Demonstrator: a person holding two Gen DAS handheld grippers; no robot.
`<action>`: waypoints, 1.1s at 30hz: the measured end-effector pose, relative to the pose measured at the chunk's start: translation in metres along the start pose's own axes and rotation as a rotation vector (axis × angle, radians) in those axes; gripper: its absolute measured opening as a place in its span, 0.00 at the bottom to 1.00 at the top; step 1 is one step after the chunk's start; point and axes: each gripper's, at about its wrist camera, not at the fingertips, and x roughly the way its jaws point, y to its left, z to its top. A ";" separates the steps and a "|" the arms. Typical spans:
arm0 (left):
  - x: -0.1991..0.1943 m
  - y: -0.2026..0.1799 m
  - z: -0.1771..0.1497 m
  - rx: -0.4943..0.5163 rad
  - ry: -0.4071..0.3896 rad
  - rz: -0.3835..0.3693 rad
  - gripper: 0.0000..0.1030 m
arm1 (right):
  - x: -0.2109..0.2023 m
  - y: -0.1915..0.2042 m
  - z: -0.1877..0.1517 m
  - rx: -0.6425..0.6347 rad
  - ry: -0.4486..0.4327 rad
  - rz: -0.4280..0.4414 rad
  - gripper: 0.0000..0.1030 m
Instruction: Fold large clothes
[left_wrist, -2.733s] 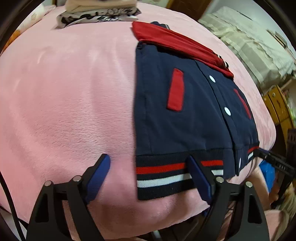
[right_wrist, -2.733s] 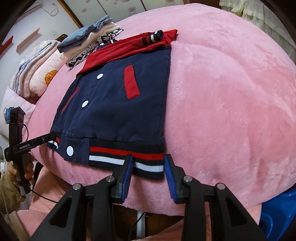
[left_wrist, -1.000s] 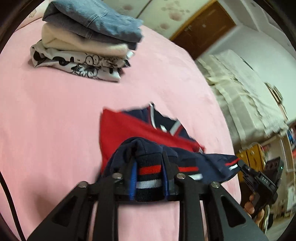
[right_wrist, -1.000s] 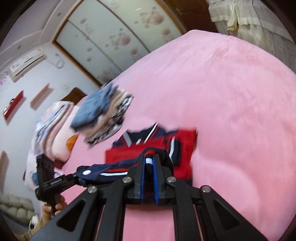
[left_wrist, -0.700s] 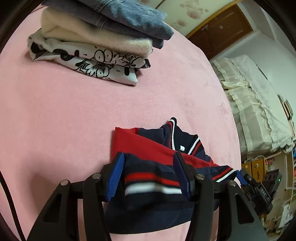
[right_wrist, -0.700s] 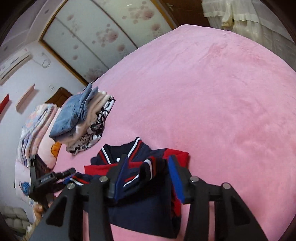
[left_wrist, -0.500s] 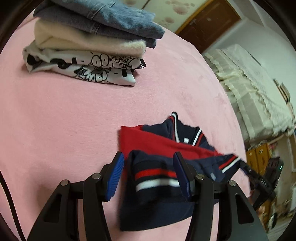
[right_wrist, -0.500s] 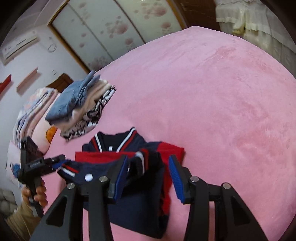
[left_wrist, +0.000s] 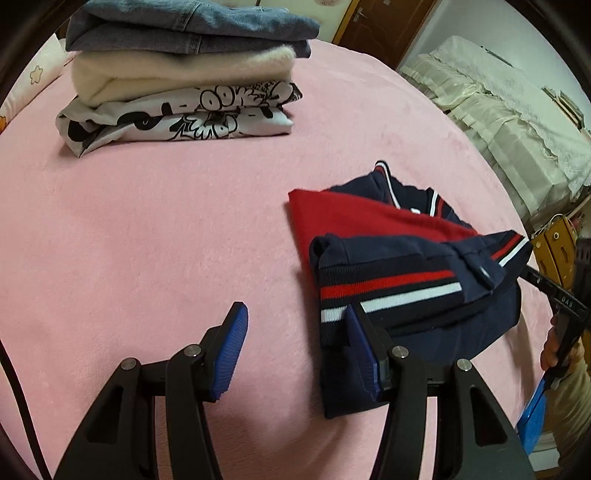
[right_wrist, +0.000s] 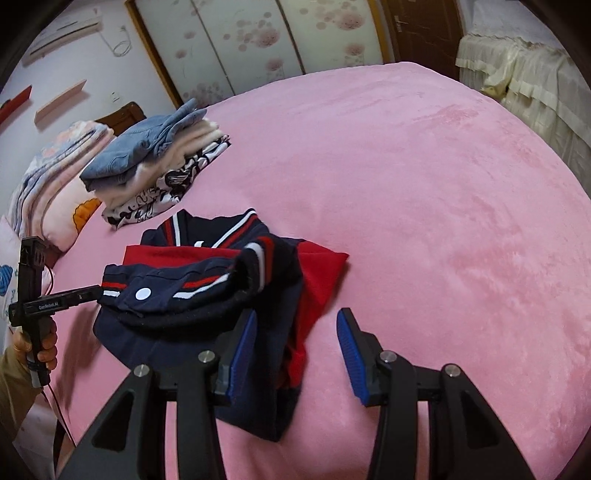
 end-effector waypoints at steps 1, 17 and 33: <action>0.000 0.002 -0.001 -0.003 0.001 0.001 0.51 | 0.002 0.002 0.001 -0.008 0.003 -0.001 0.44; 0.005 -0.010 -0.003 0.104 -0.028 0.047 0.51 | 0.023 0.032 0.009 -0.087 0.023 -0.030 0.44; 0.026 -0.016 0.061 -0.052 -0.015 -0.024 0.51 | 0.064 -0.001 0.061 0.179 0.061 -0.018 0.44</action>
